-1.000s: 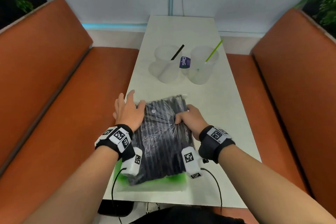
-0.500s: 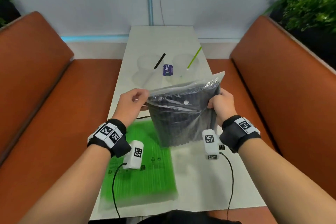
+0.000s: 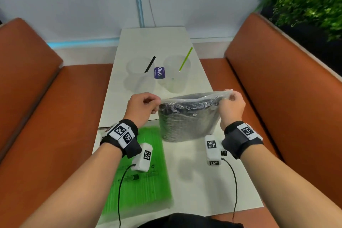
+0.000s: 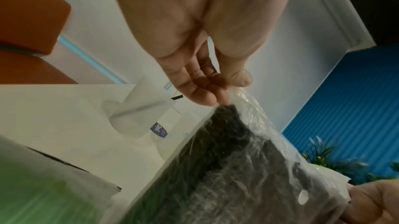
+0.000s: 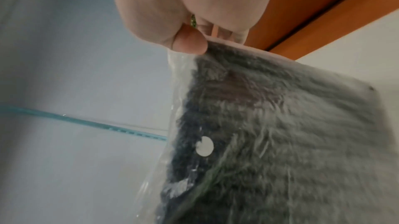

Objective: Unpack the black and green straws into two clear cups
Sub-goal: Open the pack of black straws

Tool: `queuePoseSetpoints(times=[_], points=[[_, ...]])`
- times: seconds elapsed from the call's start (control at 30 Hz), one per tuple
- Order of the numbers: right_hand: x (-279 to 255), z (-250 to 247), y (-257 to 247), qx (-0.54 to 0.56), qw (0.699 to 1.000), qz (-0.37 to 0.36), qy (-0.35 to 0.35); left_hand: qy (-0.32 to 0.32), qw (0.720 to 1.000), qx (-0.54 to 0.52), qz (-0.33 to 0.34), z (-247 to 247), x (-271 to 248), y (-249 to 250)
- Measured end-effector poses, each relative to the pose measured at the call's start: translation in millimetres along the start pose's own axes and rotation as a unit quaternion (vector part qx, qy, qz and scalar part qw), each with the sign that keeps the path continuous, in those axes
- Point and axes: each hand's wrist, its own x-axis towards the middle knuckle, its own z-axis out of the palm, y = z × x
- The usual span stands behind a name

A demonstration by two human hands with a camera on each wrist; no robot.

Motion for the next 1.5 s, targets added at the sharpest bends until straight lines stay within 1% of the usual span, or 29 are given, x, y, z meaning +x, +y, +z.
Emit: queuePoseSetpoints(times=[0.07,0.17,0.23,0.3,0.37,0.43,0.5,0.57,0.63,0.77,0.9,1.03,1.17,1.23,1.3,1.37,1.4,1.5], points=[[-2,-2,-11,0.024,0.999,-0.036,0.006,-0.004,1.000,-0.014,0.000,5,0,-1],[-9,-1,-33,-0.022,0.990,-0.137,-0.010,-0.011,1.000,-0.022,0.002,6,3,1],[-17,5,-45,-0.090,0.971,-0.221,-0.027,-0.001,1.000,-0.025,-0.005,5,3,2],[-27,14,-52,-0.155,0.941,-0.297,-0.048,0.010,1.000,-0.025,-0.014,3,3,2],[-40,26,-56,-0.179,0.913,-0.350,-0.107,0.016,1.000,-0.009,-0.016,2,2,2],[-51,39,-57,-0.199,0.881,-0.374,-0.209,0.018,1.000,0.008,-0.011,2,1,3],[-59,54,-56,-0.253,0.838,-0.387,-0.290,0.019,1.000,0.006,-0.008,2,0,6],[-64,67,-53,-0.305,0.804,-0.392,-0.328,0.016,1.000,0.000,-0.005,2,-1,8],[-66,76,-52,-0.333,0.790,-0.391,-0.334,0.014,1.000,0.005,-0.002,1,-1,10],[-65,81,-50,-0.345,0.783,-0.400,-0.328,0.021,1.000,0.017,-0.013,-1,-2,10],[-58,74,-48,-0.353,0.777,-0.415,-0.317,0.021,0.999,0.043,-0.005,0,-2,10],[-33,49,-45,-0.383,0.779,-0.410,-0.281,0.029,0.998,0.058,0.002,-1,0,11],[3,11,-45,-0.431,0.788,-0.376,-0.228,0.030,0.998,0.053,0.003,0,4,8],[17,-3,-47,-0.450,0.799,-0.354,-0.183,0.047,0.997,0.056,-0.002,-3,6,4],[31,-17,-48,-0.446,0.827,-0.311,-0.143,0.057,0.997,0.060,-0.010,-5,8,2],[39,-26,-47,-0.414,0.862,-0.262,-0.131,0.052,0.996,0.070,-0.018,-5,9,1],[40,-28,-46,-0.396,0.875,-0.246,-0.133,0.046,0.996,0.079,-0.024,-5,9,1],[39,-25,-45,-0.347,0.900,-0.235,-0.122,0.034,0.995,0.089,-0.035,-3,11,7]])
